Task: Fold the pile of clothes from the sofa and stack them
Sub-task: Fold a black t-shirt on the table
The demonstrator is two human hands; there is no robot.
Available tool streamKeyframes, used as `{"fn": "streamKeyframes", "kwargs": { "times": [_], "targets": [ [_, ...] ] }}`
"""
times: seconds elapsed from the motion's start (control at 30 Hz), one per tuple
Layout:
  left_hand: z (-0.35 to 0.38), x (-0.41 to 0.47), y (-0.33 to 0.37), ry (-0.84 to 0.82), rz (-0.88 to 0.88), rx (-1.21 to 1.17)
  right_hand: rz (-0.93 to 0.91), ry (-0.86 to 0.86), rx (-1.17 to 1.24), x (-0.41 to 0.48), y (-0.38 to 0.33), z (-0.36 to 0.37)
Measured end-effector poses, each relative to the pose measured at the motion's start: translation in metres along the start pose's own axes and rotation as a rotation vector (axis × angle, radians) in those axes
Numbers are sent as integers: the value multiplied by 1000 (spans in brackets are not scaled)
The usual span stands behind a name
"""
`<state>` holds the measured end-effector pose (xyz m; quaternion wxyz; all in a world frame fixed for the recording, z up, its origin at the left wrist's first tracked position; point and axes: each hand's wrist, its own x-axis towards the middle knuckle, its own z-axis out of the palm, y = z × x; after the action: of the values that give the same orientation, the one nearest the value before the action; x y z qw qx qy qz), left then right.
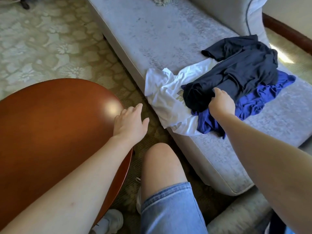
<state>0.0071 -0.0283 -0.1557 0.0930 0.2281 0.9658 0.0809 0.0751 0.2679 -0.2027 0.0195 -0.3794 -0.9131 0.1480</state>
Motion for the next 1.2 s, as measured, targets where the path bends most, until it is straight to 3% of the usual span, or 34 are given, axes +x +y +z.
{"fn": "streamKeyframes", "kwargs": {
  "times": [0.23,0.53,0.9,1.1,1.2],
  "targets": [
    [-8,-14,4,-86,-1,-24,-33,25,88,-31,16,-23],
    [-57,-64,19,-64,23,-90,-155,372,134,-91,9,-117],
    [-146,-139,28,151,132,-272,-505,714,352,-177,-116,-267],
    [-169,-170,51,31,256,-598,-690,838,506,-230,-196,-337],
    [-164,-185,56,35,244,-701,-695,843,537,-244,-222,-359]
  ]
}}
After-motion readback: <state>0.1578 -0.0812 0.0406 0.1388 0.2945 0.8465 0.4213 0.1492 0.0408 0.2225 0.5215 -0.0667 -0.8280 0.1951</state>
